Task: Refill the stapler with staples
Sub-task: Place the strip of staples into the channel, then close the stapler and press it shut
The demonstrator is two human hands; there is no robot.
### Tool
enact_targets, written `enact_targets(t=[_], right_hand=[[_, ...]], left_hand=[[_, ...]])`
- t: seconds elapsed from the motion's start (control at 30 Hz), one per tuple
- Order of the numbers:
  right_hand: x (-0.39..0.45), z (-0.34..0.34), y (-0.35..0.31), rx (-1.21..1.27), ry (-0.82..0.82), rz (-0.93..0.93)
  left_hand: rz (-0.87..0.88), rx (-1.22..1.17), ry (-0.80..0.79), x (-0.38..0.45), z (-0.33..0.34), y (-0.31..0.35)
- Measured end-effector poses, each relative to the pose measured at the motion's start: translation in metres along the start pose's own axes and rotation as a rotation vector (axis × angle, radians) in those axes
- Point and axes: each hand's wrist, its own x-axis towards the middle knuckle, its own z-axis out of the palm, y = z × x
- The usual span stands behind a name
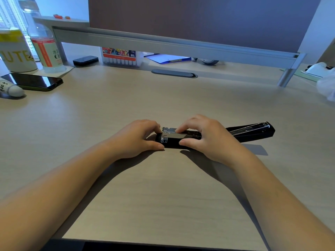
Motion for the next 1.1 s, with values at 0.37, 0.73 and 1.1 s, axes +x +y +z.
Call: enact_targets(t=[0.37, 0.73, 1.1], right_hand=[[-0.007, -0.023, 0.018, -0.528, 0.135, 0.319], [-0.017, -0.049, 0.045, 0.257, 0.322, 0.316], [0.009, -0.014, 0.030, 0.773, 0.450, 0.117]], left_hand=[[-0.091, 0.081, 0.050, 0.006, -0.015, -0.022], [-0.113, 0.074, 0.066, 0.006, -0.015, -0.021], [-0.106, 0.080, 0.060, 0.005, -0.011, -0.014]])
